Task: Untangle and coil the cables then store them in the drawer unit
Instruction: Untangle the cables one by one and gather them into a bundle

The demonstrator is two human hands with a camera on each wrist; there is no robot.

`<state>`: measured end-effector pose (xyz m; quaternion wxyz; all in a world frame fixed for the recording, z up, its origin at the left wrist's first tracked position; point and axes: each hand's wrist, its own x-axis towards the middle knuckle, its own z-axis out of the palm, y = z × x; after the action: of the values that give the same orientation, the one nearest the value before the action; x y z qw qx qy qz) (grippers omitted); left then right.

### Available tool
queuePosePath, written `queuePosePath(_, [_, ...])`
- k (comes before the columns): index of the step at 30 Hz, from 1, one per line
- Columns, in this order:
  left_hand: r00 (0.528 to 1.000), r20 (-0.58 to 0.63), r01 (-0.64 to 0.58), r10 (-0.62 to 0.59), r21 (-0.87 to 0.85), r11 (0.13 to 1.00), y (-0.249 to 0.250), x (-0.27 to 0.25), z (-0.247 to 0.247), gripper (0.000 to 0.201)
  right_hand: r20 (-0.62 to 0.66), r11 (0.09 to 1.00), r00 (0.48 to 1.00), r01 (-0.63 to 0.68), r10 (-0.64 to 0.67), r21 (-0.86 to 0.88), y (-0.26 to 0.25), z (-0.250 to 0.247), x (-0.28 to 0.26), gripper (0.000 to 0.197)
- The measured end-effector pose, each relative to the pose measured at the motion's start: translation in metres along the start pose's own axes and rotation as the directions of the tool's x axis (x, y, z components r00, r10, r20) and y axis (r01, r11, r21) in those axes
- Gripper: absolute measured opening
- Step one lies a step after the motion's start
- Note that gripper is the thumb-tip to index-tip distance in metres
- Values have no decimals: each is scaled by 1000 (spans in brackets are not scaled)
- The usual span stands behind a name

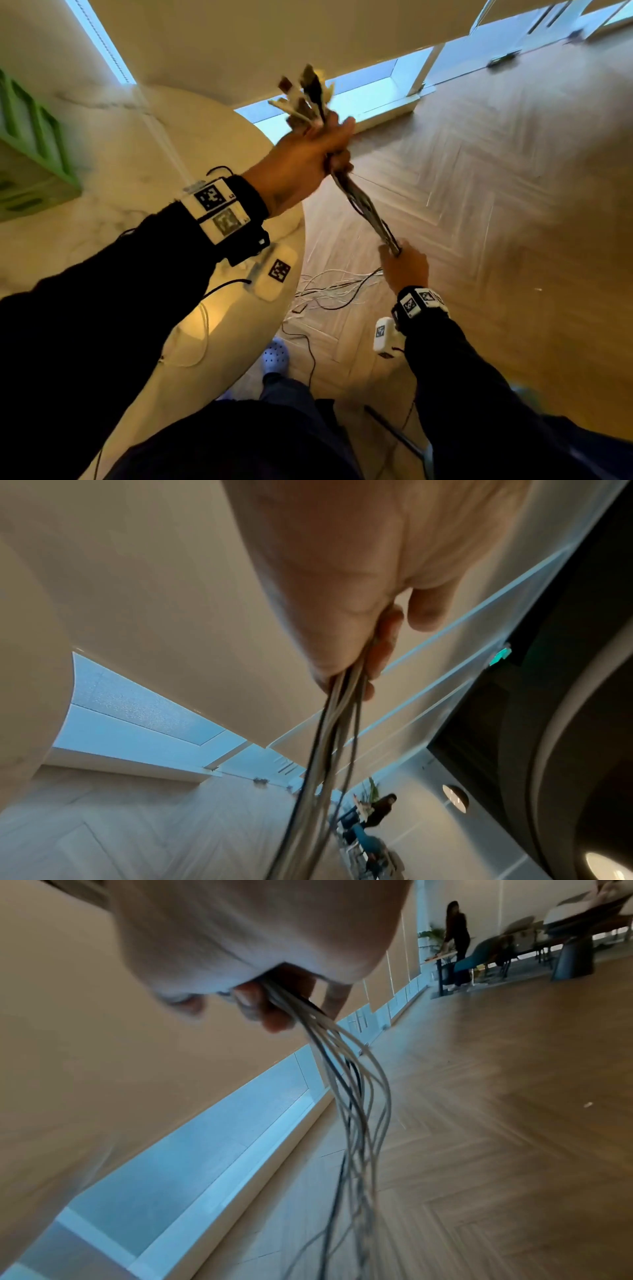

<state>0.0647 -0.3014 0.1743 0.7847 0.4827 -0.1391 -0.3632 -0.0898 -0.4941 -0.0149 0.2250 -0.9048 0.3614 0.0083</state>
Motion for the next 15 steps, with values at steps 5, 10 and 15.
queuePosePath(5, [978, -183, -110, 98, -54, 992, 7, 10, -8, 26, 495, 944, 811, 325, -313, 64, -23, 31, -32, 26])
queuePosePath(10, [989, -150, 16, -9, 42, 999, -1, -5, -18, 33, 625, 938, 714, 336, -315, 89, -16, 45, -44, 32])
queuePosePath(15, [989, -113, 97, -96, 5, 995, 20, -35, -54, 42, 807, 957, 520, 220, -279, 189, -32, 23, -44, 66])
